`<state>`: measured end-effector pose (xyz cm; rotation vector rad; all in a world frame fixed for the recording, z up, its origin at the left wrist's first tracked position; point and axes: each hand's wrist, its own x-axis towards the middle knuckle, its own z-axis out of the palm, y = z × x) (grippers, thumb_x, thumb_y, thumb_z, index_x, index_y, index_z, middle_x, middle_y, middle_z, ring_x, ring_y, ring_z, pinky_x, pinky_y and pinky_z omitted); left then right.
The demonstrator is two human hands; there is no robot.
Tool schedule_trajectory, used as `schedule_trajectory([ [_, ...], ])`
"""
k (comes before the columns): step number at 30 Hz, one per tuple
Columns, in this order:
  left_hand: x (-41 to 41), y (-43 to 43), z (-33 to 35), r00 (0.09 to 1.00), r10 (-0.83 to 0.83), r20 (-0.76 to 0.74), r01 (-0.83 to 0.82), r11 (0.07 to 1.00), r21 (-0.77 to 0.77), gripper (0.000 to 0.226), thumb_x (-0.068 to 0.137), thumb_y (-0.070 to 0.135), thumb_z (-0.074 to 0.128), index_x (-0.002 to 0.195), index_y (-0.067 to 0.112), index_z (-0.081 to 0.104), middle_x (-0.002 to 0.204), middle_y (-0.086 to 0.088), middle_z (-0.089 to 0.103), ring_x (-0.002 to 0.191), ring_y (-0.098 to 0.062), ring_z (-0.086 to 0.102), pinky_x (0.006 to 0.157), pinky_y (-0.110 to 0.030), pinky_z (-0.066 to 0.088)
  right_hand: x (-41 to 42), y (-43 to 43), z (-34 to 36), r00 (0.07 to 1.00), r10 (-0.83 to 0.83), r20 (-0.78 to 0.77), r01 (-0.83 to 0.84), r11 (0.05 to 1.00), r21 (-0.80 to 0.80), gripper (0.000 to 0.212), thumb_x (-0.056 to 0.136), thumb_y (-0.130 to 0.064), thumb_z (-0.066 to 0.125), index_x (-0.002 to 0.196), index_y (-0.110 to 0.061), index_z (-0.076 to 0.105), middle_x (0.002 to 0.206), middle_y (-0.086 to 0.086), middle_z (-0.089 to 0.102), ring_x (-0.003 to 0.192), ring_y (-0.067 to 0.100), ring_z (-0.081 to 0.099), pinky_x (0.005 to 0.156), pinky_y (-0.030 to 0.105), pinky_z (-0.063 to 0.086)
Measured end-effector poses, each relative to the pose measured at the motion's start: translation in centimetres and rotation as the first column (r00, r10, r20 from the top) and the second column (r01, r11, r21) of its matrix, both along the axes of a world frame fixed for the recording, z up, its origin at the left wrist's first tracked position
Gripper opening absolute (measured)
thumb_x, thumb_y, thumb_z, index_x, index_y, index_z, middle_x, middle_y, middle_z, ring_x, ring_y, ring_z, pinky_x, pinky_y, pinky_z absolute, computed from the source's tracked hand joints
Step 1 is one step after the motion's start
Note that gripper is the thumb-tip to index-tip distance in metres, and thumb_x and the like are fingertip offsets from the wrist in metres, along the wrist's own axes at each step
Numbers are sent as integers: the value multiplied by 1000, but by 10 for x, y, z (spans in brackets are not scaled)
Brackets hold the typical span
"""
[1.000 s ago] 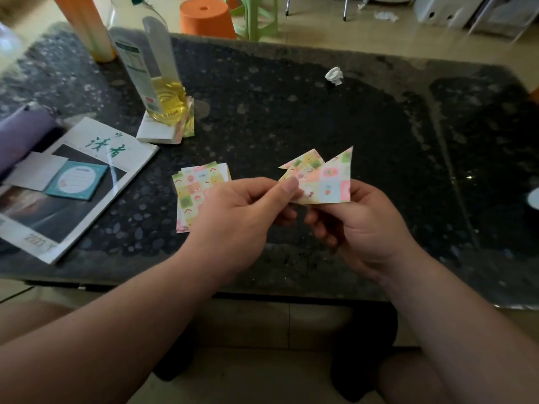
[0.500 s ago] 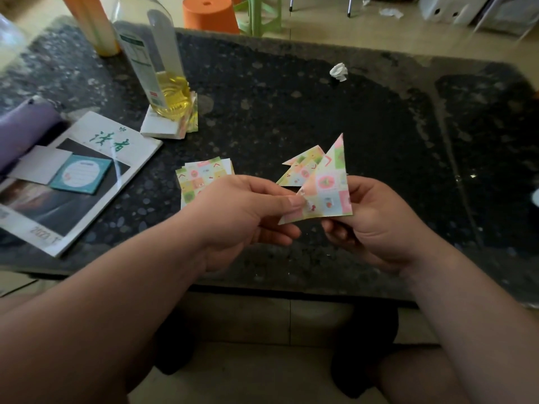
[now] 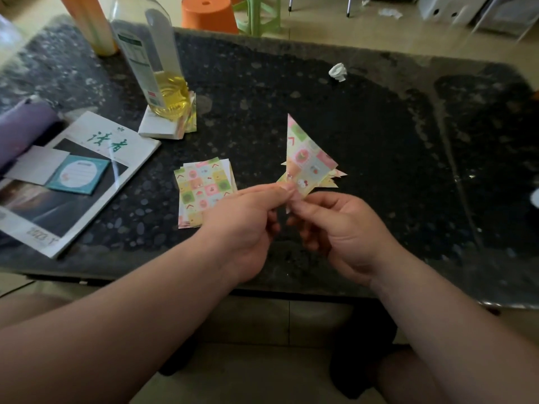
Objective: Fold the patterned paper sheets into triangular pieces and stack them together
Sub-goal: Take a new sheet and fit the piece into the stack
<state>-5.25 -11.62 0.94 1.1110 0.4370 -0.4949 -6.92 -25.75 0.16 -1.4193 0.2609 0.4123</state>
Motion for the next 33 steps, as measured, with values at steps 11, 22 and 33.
schedule_trajectory([
  [11,15,20,8,902,-431,32,428,901,76,12,77,20,74,78,8,76,74,-7,70,66,-14,65,55,-22,51,5,-17,6,965,247,-84,-248,969,4,12,84,-19,71,73,-14,72,65,6,61,49,10,44,42,20,32],
  [22,13,9,0,979,-198,49,192,976,100,22,62,20,78,77,6,71,61,-1,63,53,-8,49,51,-22,39,7,-16,1,992,112,-62,-114,993,-28,21,101,-15,59,83,-8,64,60,3,54,49,12,39,42,22,28],
  [33,12,9,-11,986,-158,47,150,977,152,19,61,25,82,54,17,67,63,-2,65,52,-8,50,50,-23,40,7,-20,0,984,162,-71,-170,979,-117,24,98,-23,63,78,-9,65,61,3,50,52,13,39,46,26,32],
])
